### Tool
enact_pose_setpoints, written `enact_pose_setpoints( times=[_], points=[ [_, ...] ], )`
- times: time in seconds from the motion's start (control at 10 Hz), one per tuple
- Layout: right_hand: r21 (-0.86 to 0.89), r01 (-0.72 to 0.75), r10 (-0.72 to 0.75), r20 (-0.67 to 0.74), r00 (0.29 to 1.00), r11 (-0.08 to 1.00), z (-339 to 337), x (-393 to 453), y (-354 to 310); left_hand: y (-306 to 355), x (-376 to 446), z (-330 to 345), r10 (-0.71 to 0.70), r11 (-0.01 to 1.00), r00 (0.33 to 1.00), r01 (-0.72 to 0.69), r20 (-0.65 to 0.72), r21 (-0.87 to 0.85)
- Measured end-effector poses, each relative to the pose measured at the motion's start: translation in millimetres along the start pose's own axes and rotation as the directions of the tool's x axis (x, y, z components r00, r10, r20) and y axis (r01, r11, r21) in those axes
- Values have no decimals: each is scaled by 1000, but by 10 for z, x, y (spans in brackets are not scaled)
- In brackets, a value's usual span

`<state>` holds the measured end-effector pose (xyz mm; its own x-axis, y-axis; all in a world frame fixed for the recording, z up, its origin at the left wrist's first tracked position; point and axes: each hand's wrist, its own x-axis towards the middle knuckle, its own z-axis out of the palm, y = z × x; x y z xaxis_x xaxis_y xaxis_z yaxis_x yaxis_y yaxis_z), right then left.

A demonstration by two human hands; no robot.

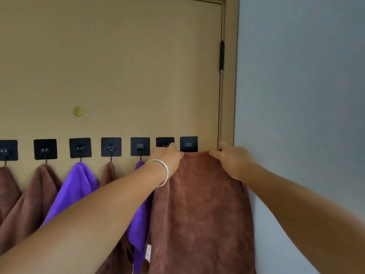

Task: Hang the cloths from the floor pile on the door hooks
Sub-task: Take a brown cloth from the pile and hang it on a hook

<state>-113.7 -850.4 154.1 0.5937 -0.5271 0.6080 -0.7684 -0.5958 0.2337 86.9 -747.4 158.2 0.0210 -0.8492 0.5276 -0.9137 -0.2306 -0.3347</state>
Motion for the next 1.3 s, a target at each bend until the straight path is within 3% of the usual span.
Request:
enact_pose_setpoints(
  times=[0.3, 0.4, 0.6, 0.7, 0.8, 0.9, 1.0, 1.1, 1.3],
  points=[
    [-6, 7, -6, 31, 1000, 1000, 419, 392, -121, -55, 265, 280, -22, 984, 999, 13, 44, 178],
    [-82, 91, -86, 54, 995, 993, 695, 288, -205, 47, 269, 434, 1, 970, 997, -21, 83, 242],
    [-44, 124, -119, 112, 987, 991, 1077, 77, -353, 403, 213, 585, 63, 970, 982, -102, 179, 222],
    [2, 120, -119, 98, 988, 993, 1161, 9, -395, 451, 157, 558, 60, 998, 959, -64, 275, 4],
    [0, 135, -135, 46, 990, 991, 1176, -19, -355, 443, 83, 571, 108, 993, 931, -84, 347, -84],
    [-52, 155, -157, -41, 987, 987, 1134, -74, -316, 481, 23, 626, 138, 988, 912, -156, 386, 14],
    [-76, 138, -147, -139, 979, 988, 1124, -121, -343, 525, -38, 704, 251, 947, 918, -298, 308, 116],
    [-3, 93, -93, -29, 995, 996, 1219, -118, -374, 538, -99, 777, 307, 927, 906, -354, 291, 123],
    [-41, 101, -96, 109, 989, 994, 1232, 8, -366, 571, -152, 934, 207, 916, 914, -306, 349, 259]
  ],
)
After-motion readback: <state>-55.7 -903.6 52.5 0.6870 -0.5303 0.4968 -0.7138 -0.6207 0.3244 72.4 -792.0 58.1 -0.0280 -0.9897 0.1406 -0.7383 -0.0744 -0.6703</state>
